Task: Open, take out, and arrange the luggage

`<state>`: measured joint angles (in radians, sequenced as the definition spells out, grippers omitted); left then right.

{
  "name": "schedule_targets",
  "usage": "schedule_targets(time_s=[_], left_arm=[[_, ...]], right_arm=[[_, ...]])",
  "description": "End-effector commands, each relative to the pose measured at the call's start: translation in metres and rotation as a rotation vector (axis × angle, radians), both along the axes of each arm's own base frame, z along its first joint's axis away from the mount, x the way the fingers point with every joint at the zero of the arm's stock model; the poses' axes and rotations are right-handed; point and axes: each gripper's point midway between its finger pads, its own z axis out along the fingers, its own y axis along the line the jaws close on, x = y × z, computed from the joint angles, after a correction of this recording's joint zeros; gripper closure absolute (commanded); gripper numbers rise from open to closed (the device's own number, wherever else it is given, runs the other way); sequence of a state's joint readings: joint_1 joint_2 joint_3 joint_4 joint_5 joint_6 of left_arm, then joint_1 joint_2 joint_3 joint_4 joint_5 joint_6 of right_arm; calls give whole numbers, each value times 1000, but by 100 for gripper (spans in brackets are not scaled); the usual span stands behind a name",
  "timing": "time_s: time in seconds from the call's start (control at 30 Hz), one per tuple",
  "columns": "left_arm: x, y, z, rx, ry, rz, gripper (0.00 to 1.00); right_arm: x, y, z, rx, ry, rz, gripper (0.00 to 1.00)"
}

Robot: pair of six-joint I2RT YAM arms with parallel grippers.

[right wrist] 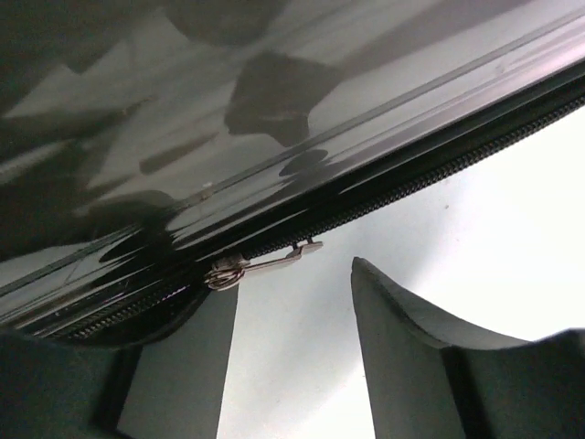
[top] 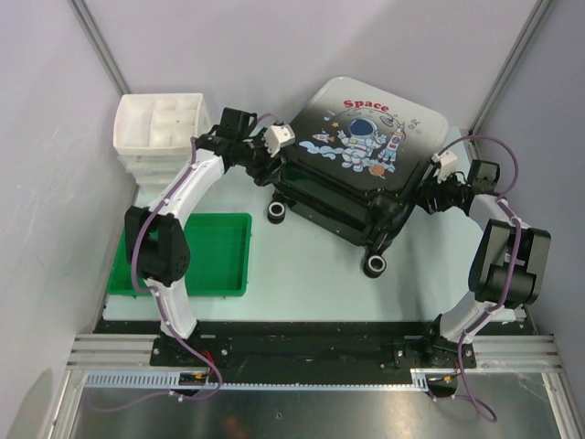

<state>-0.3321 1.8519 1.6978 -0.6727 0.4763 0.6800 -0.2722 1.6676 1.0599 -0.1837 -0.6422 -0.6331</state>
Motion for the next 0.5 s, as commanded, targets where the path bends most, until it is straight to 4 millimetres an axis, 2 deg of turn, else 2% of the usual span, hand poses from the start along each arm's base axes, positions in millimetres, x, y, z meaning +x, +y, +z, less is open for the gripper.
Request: schedule_targets(time_s=[0.0,0.03,0.07,0.13,0.17,0.23,0.27,0.3,0.33,0.37,0.43,0.47], left_arm=[[18,-38,53,-164,-131,-158,98],[23,-35,54,-166,-126,-134,96],[30,-33,49,-163,-113,-112,95],[45,-26,58,-168,-113,-27,90],[52,-24,57,-172,-101,13,76],[61,-14,74,-220,-90,87,62],[60,-11,84,-238,-93,105,45],[59,-9,91,-250,-93,122,32],[59,-3,96,-257,-93,153,29],[53,1,111,-267,-117,163,2],[43,7,120,-289,-110,176,0],[31,9,139,-306,-138,165,0]], right_arm=[[13,4,11,-3,-72,13,49],[12,6,12,12,-75,25,55],[11,7,15,22,-81,31,66],[9,12,23,38,-100,63,76],[6,15,24,42,-96,75,89],[1,21,31,51,-115,119,100],[-4,23,31,60,-102,130,100],[-6,26,34,66,-111,158,100],[-10,28,38,67,-115,169,100],[-16,30,35,76,-91,178,100],[-23,32,38,78,-93,209,100],[-31,34,38,86,-75,221,100]])
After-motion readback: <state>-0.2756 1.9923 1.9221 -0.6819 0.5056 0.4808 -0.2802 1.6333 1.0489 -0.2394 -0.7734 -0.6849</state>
